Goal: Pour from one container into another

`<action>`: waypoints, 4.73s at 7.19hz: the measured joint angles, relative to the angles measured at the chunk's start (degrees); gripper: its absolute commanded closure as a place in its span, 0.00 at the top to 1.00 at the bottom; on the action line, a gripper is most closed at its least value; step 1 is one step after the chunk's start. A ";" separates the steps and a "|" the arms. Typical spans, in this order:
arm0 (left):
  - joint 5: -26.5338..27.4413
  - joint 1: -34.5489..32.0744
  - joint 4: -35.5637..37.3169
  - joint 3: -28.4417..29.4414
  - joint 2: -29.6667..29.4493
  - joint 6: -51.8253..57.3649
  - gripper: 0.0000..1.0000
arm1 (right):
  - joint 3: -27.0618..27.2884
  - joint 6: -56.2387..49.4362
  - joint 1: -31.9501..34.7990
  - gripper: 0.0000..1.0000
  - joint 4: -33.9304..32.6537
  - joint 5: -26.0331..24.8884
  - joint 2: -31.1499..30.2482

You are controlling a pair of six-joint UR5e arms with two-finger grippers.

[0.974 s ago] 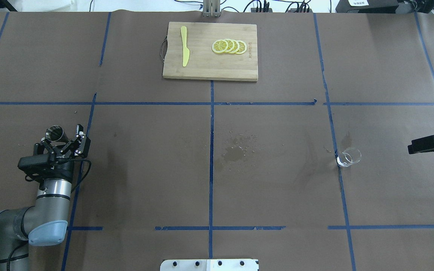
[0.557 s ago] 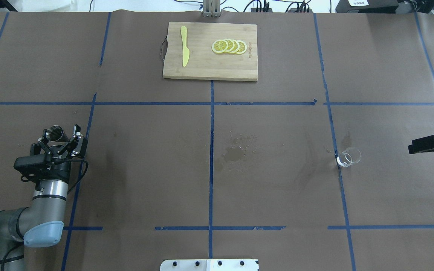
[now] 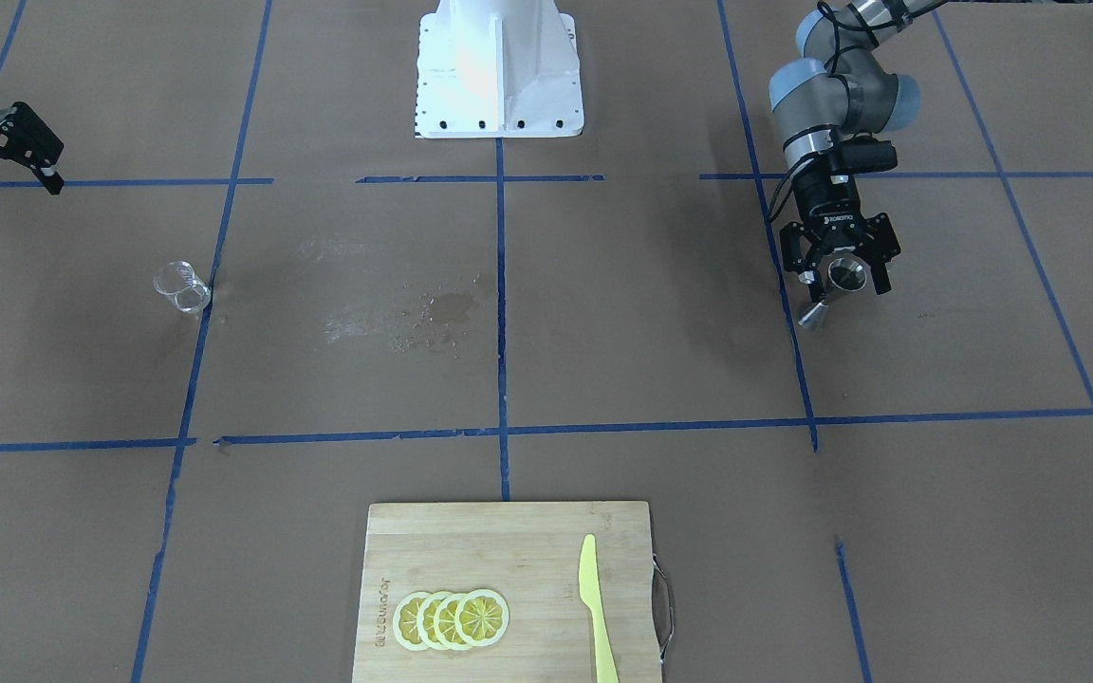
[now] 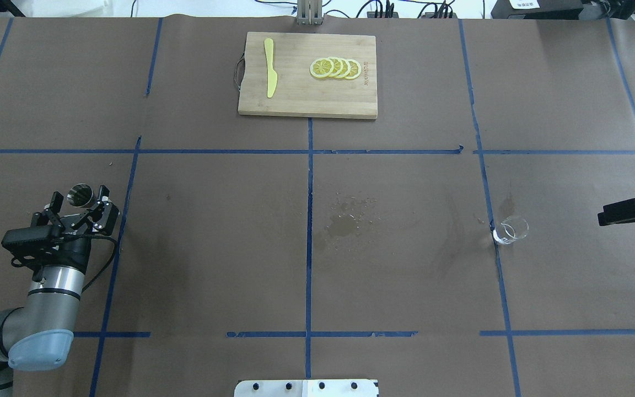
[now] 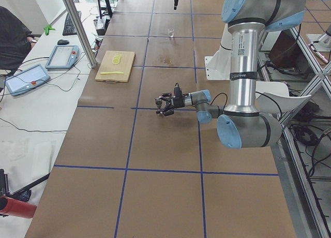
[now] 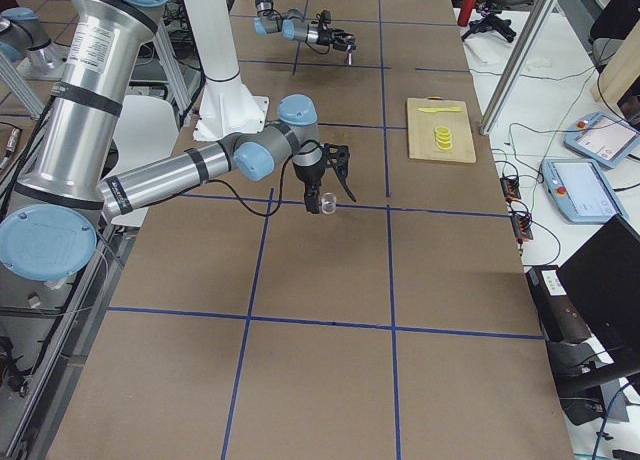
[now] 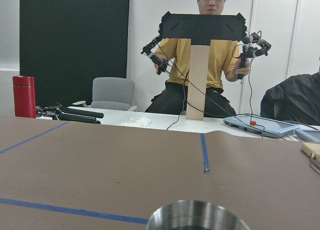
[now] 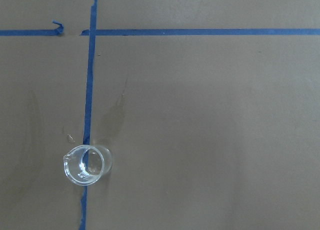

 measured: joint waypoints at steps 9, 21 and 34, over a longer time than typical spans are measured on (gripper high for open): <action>-6.04 3.72 -0.09 -10.69 8.40 0.89 1.00 | -0.05 -1.27 0.70 1.00 -0.26 0.00 -0.34; -40.45 -3.72 12.46 -44.56 19.11 15.81 1.00 | 0.00 -3.26 1.46 1.00 -0.22 0.10 -0.44; -103.80 -64.79 17.00 -18.30 6.61 85.47 1.00 | -13.20 -32.97 23.03 1.00 -0.60 13.38 -0.53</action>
